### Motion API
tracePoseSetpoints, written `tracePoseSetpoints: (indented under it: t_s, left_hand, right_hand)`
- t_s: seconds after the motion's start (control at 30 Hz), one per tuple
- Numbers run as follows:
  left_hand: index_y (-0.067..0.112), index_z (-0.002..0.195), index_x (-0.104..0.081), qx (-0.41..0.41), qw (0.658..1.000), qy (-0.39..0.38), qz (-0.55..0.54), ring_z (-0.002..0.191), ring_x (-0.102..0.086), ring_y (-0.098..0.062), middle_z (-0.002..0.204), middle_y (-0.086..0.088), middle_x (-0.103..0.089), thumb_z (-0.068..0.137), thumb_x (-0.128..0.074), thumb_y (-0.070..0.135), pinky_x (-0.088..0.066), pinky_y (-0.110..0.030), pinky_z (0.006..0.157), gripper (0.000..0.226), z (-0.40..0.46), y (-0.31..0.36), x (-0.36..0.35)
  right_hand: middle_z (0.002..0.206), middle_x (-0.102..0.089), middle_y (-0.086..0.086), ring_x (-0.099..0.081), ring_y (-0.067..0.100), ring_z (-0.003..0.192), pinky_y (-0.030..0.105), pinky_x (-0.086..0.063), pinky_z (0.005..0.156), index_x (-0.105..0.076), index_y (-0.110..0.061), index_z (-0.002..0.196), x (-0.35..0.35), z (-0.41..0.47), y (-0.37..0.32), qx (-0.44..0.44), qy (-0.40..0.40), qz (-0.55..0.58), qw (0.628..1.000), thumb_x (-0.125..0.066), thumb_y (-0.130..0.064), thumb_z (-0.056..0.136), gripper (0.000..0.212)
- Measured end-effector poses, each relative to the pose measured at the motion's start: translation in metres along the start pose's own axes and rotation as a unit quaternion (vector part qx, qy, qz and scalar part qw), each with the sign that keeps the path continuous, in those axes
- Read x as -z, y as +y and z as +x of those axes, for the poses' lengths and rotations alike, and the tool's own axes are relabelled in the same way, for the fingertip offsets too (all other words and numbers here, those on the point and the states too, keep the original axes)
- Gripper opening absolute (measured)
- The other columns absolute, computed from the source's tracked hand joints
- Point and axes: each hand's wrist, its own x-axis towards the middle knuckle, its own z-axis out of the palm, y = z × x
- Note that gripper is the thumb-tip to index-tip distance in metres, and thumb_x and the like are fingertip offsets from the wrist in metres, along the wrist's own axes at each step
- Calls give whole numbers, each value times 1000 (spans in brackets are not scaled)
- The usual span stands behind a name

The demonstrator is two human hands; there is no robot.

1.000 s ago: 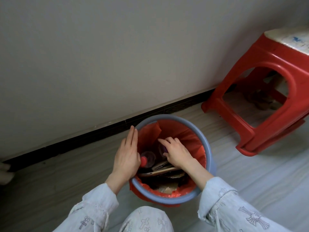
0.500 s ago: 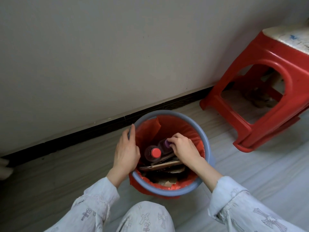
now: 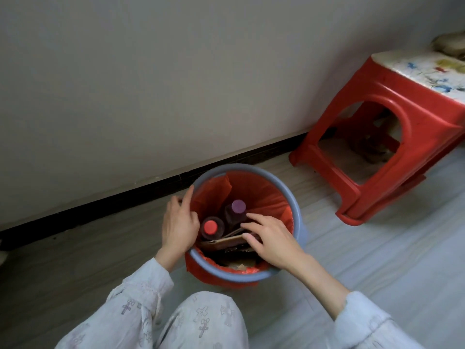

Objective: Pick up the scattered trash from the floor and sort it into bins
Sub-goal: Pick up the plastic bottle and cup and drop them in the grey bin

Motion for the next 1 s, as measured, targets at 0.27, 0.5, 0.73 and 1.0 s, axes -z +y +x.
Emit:
tracePoseSetpoints:
  t_s: [0.27, 0.5, 0.73, 1.0]
  left_hand:
    - [11, 142, -33, 82, 993, 56, -59, 113, -39, -42, 114, -29, -45, 81, -48, -1, -33, -47, 98, 64, -7, -15, 6]
    - [6, 139, -37, 113, 990, 76, -31, 114, -37, -41, 119, -29, -48, 79, -51, 1, -32, -46, 97, 61, 3, -40, 29]
    - [0, 136, -35, 197, 975, 98, 22, 116, -38, -42, 124, -30, -45, 81, -54, 9, -35, -48, 93, 59, 4, -66, 58]
    - [2, 147, -11, 124, 990, -6, 73, 143, -10, -29, 156, -15, -2, 97, -35, 29, -20, -43, 114, 61, -5, -78, 58]
  right_hand:
    - [108, -63, -11, -54, 8, 106, 26, -20, 105, -68, -30, 109, 0, -39, 2, 101, -33, -14, 994, -38, -75, 73, 64]
    - [83, -67, -15, -60, 4, 87, 36, -30, 109, -72, -34, 94, -23, -10, -6, 134, 44, -51, 989, -21, -65, 89, 61]
    - [145, -39, 15, -28, 29, 140, 38, -21, 114, -56, -23, 128, -11, 50, -32, 67, 27, -22, 997, -46, -39, 93, 39]
    - [157, -13, 7, -6, 20, 146, 33, -15, 116, -41, -24, 139, 0, 80, -29, 70, -35, -15, 997, -45, -37, 95, 46]
